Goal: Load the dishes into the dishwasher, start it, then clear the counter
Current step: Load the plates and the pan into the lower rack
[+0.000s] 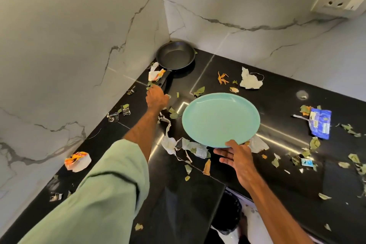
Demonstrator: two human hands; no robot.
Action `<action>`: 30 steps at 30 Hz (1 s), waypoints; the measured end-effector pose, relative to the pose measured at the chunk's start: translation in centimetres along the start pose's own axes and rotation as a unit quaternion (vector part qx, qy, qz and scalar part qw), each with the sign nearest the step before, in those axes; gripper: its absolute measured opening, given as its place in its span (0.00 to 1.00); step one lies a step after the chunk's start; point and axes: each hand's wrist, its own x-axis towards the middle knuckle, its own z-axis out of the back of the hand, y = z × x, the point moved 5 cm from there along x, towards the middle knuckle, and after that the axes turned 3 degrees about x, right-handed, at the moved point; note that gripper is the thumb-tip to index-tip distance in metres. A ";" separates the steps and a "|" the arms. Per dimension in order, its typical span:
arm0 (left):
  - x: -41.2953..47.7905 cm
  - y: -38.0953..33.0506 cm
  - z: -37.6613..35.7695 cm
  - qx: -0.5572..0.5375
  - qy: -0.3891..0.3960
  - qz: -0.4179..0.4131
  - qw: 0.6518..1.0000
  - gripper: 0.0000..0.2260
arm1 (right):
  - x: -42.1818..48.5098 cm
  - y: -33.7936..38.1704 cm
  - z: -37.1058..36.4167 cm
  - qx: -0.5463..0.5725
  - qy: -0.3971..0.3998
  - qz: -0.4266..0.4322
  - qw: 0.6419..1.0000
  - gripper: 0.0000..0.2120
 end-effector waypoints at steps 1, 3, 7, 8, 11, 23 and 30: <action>1.1 -0.4 -0.2 -0.008 0.006 -0.001 1.000 0.28 | 0.2 0.2 0.0 0.001 -0.002 0.004 1.000 0.13; 2.5 -1.3 -0.6 -0.019 0.029 -0.006 0.999 0.25 | 0.6 0.6 0.1 0.006 -0.006 0.010 1.000 0.12; 3.8 -3.0 -0.9 -0.006 0.040 -0.017 0.999 0.18 | 1.1 1.1 0.3 0.005 -0.010 0.010 1.000 0.13; 4.0 -3.2 -0.8 -0.004 0.029 -0.016 0.999 0.18 | 1.2 1.2 0.4 0.001 -0.008 0.009 1.000 0.13; 4.5 -3.7 -1.2 -0.040 0.046 -0.002 0.998 0.20 | 1.2 1.6 0.7 -0.007 0.000 0.005 1.000 0.12; -2.4 -6.4 3.4 -0.475 0.194 0.039 0.858 0.11 | -1.0 4.0 3.7 0.017 -0.024 0.014 0.999 0.16; -13.0 -4.1 9.5 -0.418 0.055 -0.102 0.901 0.15 | -3.7 6.7 7.4 0.004 -0.051 0.052 0.997 0.17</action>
